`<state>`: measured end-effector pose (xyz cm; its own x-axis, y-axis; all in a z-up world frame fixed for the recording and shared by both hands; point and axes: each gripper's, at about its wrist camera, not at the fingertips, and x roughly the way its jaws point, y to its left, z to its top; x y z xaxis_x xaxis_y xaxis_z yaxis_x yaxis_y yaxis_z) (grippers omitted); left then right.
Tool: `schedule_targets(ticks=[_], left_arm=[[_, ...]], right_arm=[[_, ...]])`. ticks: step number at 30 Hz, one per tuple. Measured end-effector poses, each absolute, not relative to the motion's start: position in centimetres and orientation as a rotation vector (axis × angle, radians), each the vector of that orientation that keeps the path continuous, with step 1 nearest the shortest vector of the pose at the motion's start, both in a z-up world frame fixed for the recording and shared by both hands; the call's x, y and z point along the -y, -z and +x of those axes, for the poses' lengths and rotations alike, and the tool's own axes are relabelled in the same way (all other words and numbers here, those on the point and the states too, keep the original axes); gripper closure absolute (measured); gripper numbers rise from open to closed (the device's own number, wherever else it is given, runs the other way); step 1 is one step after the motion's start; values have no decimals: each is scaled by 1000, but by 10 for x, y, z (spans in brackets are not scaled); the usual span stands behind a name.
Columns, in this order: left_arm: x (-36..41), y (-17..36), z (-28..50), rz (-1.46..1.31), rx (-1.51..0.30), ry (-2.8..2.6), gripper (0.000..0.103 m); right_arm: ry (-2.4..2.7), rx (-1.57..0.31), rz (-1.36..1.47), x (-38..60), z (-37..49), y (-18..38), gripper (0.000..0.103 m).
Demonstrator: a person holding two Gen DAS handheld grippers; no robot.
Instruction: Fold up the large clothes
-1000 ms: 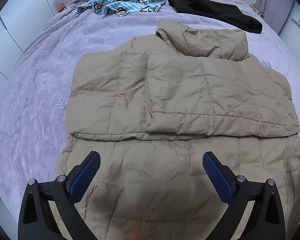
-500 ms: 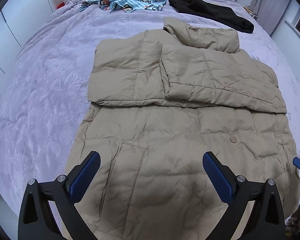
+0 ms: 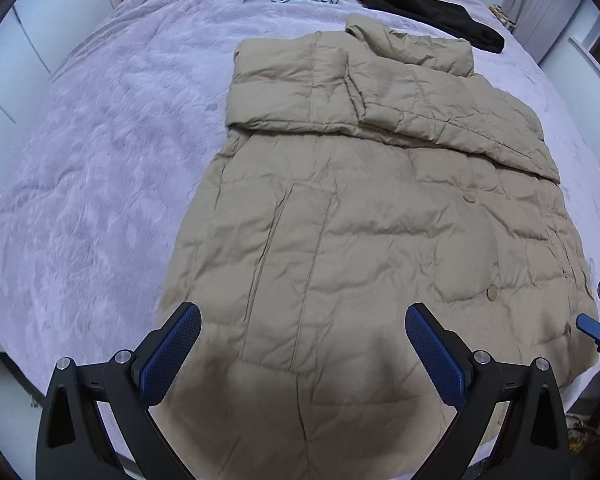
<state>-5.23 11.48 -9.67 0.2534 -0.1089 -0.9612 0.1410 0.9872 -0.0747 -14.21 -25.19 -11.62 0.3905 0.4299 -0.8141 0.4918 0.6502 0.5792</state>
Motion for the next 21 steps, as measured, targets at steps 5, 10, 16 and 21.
schedule_targets(ticks=[5,10,16,21], left_arm=[[-122,101,-78,44,-1355,91,1],[-118,99,-100,26,-1374,64,1],[-126,89,-123,-49,-1357,47,1],[-159,85,-144,-191,-1366,47,1]], right_arm=[[37,-1254,946,255,-152,116,10],[34,-1274,986,270,-168,111,10],[75,-1276,1006,296,-201,109,10],[115,-1253,1084,316,-230,117,10]])
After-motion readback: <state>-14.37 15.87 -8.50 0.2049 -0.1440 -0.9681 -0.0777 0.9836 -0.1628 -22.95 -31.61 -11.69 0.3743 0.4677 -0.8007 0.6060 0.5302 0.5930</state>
